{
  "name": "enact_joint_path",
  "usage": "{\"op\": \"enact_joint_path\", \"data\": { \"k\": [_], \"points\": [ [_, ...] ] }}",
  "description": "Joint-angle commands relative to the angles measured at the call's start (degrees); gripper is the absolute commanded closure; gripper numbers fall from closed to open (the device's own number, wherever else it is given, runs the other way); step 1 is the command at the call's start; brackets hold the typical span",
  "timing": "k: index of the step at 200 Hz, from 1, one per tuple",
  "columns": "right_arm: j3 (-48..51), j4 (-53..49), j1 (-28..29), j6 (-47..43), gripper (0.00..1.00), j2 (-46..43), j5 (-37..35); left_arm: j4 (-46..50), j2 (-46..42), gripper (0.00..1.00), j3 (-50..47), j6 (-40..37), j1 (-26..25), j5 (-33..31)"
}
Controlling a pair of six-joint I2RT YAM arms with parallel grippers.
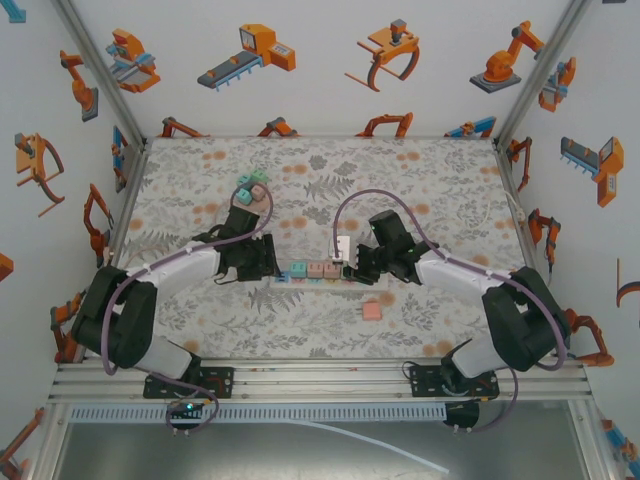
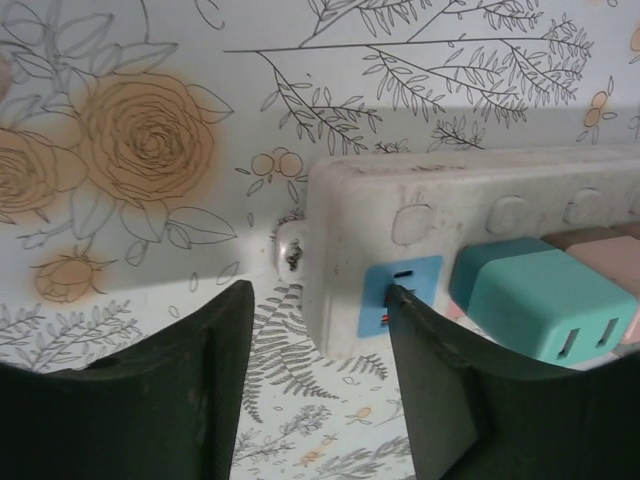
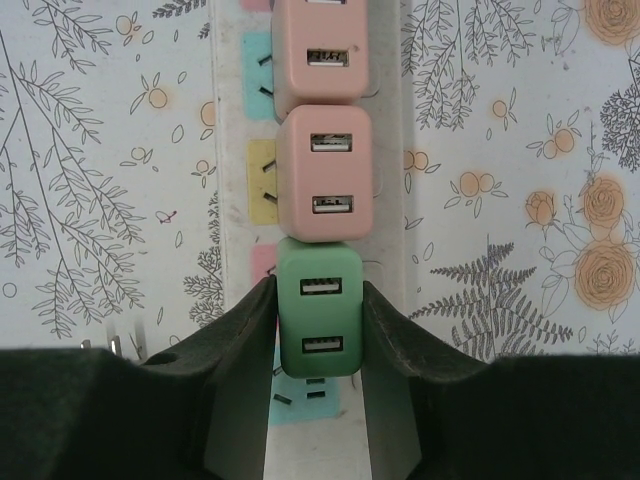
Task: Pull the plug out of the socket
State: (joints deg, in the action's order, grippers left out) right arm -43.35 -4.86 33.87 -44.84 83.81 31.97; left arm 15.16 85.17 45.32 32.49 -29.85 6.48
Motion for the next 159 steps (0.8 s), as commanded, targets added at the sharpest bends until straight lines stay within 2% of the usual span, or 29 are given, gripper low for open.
{"op": "enact_joint_path", "data": {
  "k": [1,24,73,159],
  "points": [
    [-2.04,2.56,-0.15,0.62,0.71,0.96,2.58,-1.28,1.26,0.52,0.65,1.67,0.24,2.8],
    [-2.0,4.57,-0.12,0.96,0.75,1.1,4.32,-1.75,2.44,0.6,0.47,2.96,0.25,3.49],
    [-3.29,4.86,-0.12,2.12,0.89,1.28,5.99,-0.42,3.78,0.62,0.03,4.39,0.25,2.47],
    [-2.79,12.27,-0.12,7.22,0.92,-1.72,8.54,2.76,5.72,0.61,0.91,3.14,0.27,-2.16]
  ]
}}
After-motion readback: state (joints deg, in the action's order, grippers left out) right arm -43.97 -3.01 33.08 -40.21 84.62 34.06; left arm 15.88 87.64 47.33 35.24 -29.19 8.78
